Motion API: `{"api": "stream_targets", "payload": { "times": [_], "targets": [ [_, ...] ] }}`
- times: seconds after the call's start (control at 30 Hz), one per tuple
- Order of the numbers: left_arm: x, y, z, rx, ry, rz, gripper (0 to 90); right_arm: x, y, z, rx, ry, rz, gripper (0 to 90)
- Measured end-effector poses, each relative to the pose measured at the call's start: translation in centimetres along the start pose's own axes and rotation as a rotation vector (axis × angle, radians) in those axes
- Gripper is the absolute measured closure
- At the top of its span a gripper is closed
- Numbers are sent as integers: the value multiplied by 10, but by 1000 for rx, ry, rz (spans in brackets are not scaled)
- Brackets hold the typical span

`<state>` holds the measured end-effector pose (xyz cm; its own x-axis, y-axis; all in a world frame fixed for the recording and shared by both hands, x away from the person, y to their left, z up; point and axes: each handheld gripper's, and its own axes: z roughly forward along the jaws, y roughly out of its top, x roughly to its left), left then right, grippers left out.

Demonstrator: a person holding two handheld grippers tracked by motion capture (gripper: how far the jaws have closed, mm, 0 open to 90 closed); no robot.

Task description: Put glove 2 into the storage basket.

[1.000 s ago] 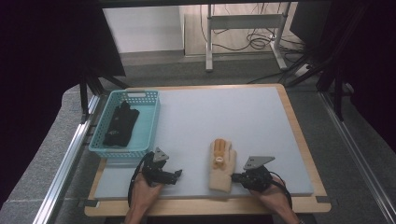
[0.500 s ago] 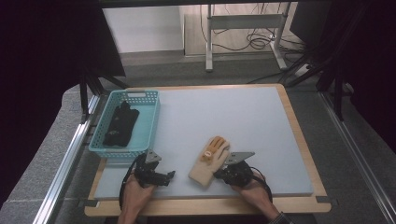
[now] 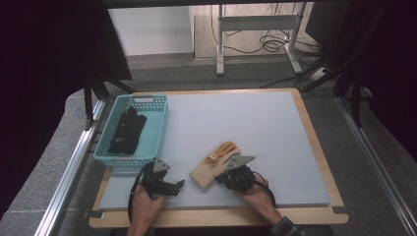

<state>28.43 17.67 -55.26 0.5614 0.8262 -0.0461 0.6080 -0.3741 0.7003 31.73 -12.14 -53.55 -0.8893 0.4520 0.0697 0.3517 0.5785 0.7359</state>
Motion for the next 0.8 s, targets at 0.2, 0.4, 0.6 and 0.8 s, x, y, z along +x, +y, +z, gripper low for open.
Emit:
{"api": "stream_targets", "payload": {
  "times": [0.2, 0.4, 0.6, 0.8],
  "targets": [
    [0, 0, 0, 0, -1, -1, 22, -8, -8, -21, -18, -63, 3, 704],
    [0, 0, 0, 2, -3, -1, 22, -32, -23, -54, -36, -167, 45, 508],
    [0, 0, 0, 3, -2, -1, 22, -48, -37, -73, -41, -257, 84, 359],
    [0, 0, 0, 3, -3, -1, 21, -63, -52, -84, -27, -330, 126, 278]
  ]
}}
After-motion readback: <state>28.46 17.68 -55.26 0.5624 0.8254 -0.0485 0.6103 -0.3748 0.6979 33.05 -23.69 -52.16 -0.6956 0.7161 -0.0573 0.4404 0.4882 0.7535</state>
